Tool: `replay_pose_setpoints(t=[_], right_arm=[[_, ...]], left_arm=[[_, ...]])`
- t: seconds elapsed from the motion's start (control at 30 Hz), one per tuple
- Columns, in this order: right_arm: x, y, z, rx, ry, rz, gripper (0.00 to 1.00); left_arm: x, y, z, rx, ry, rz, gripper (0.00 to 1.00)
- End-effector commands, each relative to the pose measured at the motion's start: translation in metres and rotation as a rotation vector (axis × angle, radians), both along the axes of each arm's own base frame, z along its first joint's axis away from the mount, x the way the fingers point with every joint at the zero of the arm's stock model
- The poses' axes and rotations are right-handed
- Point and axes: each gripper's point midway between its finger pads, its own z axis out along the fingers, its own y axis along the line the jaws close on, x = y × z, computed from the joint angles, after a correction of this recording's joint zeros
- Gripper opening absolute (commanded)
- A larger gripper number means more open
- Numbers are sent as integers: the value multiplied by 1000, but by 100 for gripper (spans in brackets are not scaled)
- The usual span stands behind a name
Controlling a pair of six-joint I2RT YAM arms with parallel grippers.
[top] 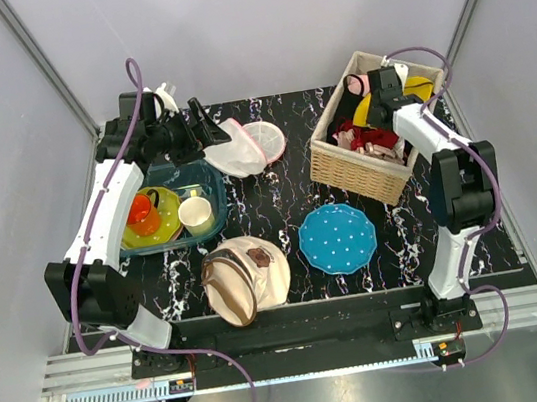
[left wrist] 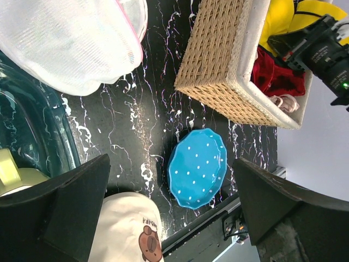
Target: Unzip the laundry bag and remove the bra
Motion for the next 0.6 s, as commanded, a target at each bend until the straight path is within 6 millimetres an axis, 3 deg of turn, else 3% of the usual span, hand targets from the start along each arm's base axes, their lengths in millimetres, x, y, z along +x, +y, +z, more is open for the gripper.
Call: replay_pose_setpoints(t=[0.0, 0.17, 0.2, 0.27, 0.3, 0.33, 0.43, 0.57], right_arm=[[-2, 5, -12, 89, 18, 9, 0], [-8, 15, 38, 134, -77, 57, 2], [-10, 16, 48, 141, -95, 59, 17], [-20, 15, 75, 152, -150, 59, 34], [-22, 14, 86, 155, -171, 60, 50], [-28, 16, 105, 163, -213, 66, 58], [-37, 17, 138, 180, -284, 76, 74], [-49, 14, 173, 181, -358, 73, 84]], left_arm=[[-7, -1, 14, -16, -49, -34, 97], [-7, -1, 10, -17, -36, -30, 97], [-7, -2, 11, -18, -37, -29, 97], [-7, -2, 10, -18, -37, -30, 97], [-8, -2, 11, -20, -39, -28, 97], [-8, -2, 12, -21, -42, -31, 97], [-7, -2, 11, -18, -43, -36, 97], [-7, -3, 9, -23, -36, -39, 97]])
